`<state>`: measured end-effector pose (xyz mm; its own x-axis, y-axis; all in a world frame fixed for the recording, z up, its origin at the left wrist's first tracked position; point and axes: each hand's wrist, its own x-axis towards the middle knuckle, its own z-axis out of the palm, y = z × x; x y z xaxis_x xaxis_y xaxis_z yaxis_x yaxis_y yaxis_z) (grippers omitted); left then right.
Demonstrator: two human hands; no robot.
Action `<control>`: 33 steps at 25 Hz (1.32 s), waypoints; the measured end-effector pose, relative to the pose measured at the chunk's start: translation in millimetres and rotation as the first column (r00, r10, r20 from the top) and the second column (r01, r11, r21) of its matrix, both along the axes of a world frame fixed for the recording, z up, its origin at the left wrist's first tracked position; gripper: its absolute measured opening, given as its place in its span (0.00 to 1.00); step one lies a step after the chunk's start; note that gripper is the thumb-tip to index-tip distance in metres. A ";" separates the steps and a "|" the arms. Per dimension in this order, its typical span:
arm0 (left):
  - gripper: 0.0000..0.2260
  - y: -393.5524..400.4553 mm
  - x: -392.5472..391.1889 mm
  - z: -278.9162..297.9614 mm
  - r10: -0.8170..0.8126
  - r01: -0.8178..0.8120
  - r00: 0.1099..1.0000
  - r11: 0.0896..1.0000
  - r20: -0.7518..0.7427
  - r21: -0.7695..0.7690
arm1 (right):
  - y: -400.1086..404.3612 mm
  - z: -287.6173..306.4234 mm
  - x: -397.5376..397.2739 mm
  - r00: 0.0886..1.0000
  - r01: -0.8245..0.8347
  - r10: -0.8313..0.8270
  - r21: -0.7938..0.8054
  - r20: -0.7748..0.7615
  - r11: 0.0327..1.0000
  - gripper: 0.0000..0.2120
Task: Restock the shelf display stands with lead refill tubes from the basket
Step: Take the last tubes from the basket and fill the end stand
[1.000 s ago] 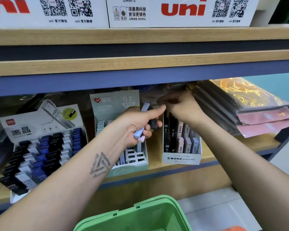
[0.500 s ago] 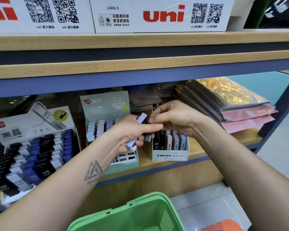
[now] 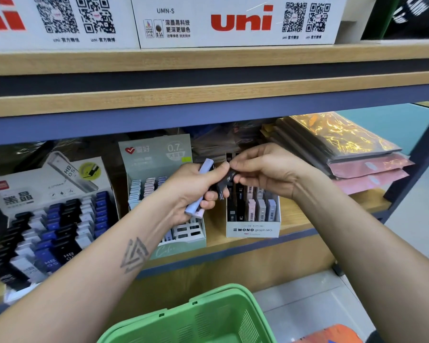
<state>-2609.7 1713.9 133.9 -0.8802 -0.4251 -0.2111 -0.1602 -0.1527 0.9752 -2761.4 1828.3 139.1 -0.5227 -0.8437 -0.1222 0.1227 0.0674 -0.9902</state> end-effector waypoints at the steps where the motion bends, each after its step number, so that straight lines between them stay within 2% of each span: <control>1: 0.10 -2.0 -0.3 0.4 0.009 -0.008 1.000 0.998 -0.006 0.067 | 1.5 0.1 -3.6 0.999 0.040 -0.039 -0.048 0.020 0.998 0.11; 3: 0.10 -8.7 -0.7 -1.5 -0.028 0.029 1.000 0.985 -0.011 0.170 | 3.6 -1.6 -10.8 0.996 0.085 -0.084 -0.112 0.014 0.990 0.13; 5: 0.10 -14.0 -0.9 -5.2 -0.061 0.063 0.998 0.975 -0.018 0.212 | 4.5 -3.7 -12.6 0.996 0.076 -0.081 -0.133 -0.033 0.988 0.10; 12: 0.03 -12.6 -5.4 -7.7 0.011 -0.010 1.000 0.995 -0.011 0.099 | 8.2 -6.9 -16.0 0.977 0.047 -0.089 -0.209 -0.196 0.977 0.13; 17: 0.03 -4.5 -0.9 1.1 0.017 -0.018 1.000 0.999 0.022 0.043 | 8.0 -6.8 -16.2 0.976 0.031 -0.076 -0.215 -0.204 0.976 0.12; 19: 0.04 -3.6 0.6 3.8 0.017 -0.016 0.999 1.000 0.043 -0.016 | 9.2 -5.6 -17.5 0.947 0.003 -0.057 -0.170 -0.315 0.985 0.09; 22: 0.07 -7.1 1.6 6.3 0.062 -0.059 0.998 0.996 0.030 -0.069 | 12.7 0.0 -17.0 0.851 -0.046 0.030 -0.017 -0.524 0.999 0.06; 25: 0.09 -8.1 2.2 7.1 0.067 -0.065 0.998 0.990 0.013 -0.122 | 9.0 2.1 -7.0 0.784 -0.152 0.202 0.135 -0.586 0.979 0.11; 27: 0.09 -6.3 1.2 6.9 0.052 -0.049 0.998 0.992 0.019 -0.115 | 4.3 1.4 -0.7 0.756 -0.190 0.239 0.146 -0.609 0.971 0.16; 30: 0.07 -8.8 -2.6 8.4 0.061 -0.062 0.998 0.998 0.018 0.021 | 4.2 5.7 -0.8 0.686 -0.051 0.141 0.145 -0.714 0.988 0.20; 33: 0.05 -18.4 -5.8 8.8 0.046 -0.049 0.999 0.993 0.023 0.110 | 5.1 8.2 -12.8 0.568 0.203 -0.113 0.006 -0.816 0.979 0.11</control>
<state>-2615.5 1695.5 142.7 -0.8546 -0.4396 -0.2764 -0.1696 -0.2668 0.9487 -2774.2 1833.4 147.3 -0.5653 -0.7466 0.3507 -0.7068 0.2191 -0.6727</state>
